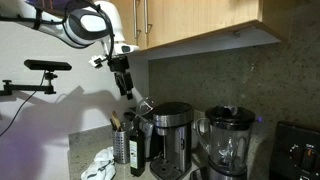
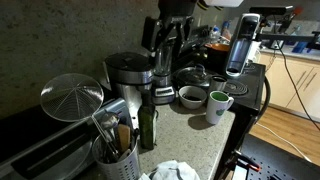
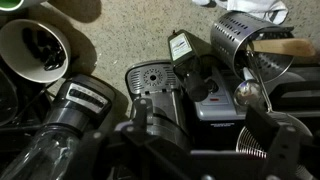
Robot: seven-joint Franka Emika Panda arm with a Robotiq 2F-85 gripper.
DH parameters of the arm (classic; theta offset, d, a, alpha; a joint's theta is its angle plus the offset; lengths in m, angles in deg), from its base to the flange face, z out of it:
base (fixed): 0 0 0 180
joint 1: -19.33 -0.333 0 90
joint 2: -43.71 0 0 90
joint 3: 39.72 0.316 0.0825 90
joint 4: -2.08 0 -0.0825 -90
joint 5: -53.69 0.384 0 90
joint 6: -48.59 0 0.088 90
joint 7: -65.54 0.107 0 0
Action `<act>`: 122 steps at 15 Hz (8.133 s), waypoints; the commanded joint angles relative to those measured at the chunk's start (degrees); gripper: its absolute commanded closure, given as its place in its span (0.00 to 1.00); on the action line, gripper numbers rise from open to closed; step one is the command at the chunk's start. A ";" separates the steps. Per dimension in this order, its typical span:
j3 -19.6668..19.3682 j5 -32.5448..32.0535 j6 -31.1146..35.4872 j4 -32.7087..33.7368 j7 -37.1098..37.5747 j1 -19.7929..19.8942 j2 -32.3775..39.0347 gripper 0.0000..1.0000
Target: Uncover the blender and put the lid on the counter
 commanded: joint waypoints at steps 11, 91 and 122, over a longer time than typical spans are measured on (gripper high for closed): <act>-5.06 -11.90 12.02 -4.35 2.53 7.45 2.31 0.00; -6.56 -90.37 48.18 3.65 69.96 19.64 15.16 0.81; -4.63 -41.58 26.24 -15.78 27.83 9.46 0.63 0.18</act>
